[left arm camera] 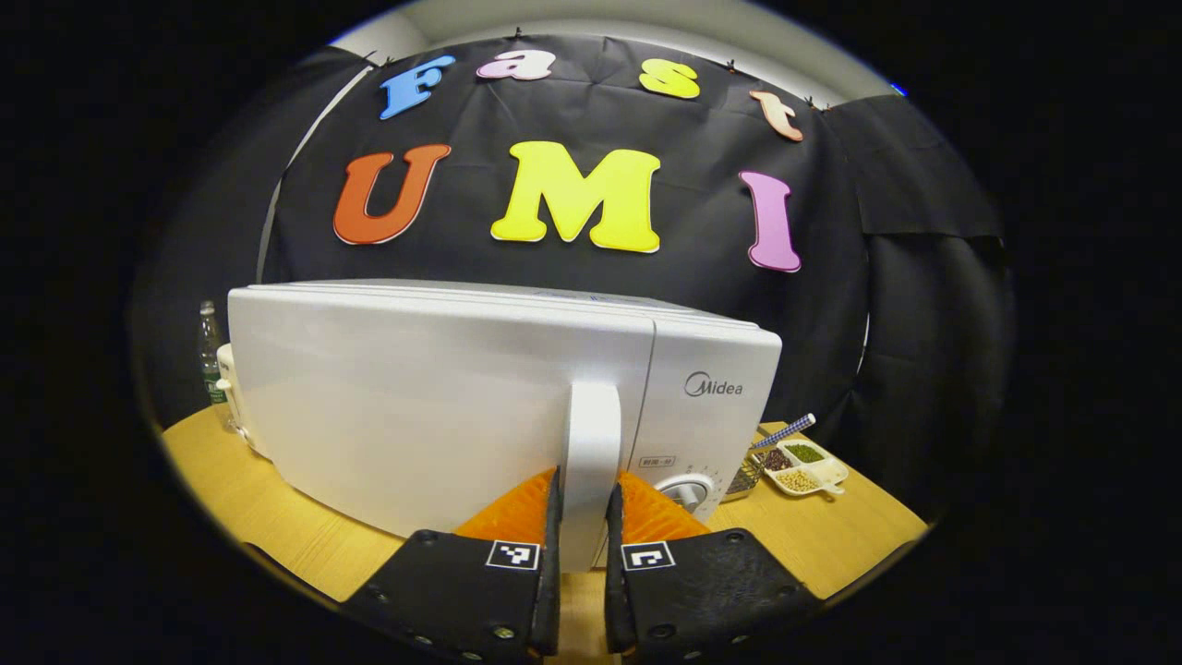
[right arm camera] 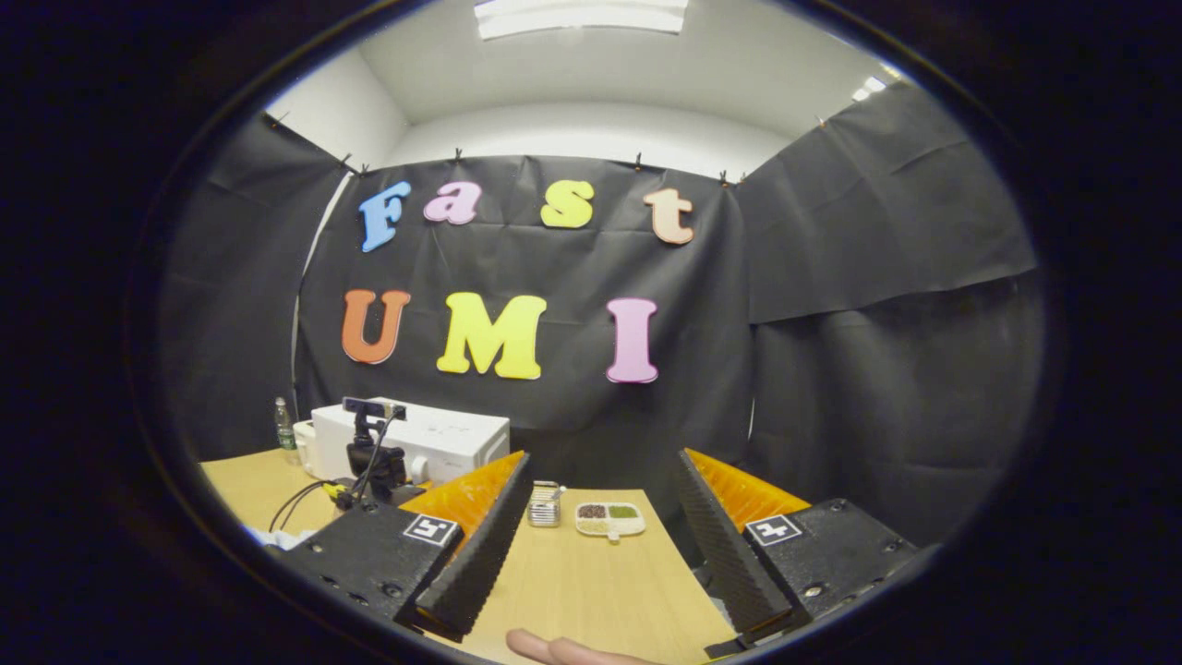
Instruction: Open the microwave oven with the left hand, put the food in, and close the microwave oven.
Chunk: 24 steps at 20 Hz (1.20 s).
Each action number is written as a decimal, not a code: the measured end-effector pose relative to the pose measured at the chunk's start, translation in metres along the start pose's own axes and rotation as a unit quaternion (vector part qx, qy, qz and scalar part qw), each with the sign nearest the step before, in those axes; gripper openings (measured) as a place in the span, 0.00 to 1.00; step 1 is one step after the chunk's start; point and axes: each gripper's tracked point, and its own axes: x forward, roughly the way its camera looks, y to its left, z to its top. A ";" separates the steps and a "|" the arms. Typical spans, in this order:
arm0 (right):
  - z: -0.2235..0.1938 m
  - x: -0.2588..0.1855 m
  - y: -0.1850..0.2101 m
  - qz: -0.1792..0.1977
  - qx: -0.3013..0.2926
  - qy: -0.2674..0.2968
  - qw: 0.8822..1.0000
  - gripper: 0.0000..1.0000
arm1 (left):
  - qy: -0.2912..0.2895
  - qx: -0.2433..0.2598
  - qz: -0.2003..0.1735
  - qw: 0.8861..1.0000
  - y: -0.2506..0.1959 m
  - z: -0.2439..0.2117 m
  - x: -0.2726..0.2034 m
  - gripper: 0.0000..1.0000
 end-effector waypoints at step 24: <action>-0.006 -0.036 0.005 0.006 0.018 0.012 1.000 0.98 | 0.017 0.008 -0.089 0.996 0.017 -0.019 -0.088 0.11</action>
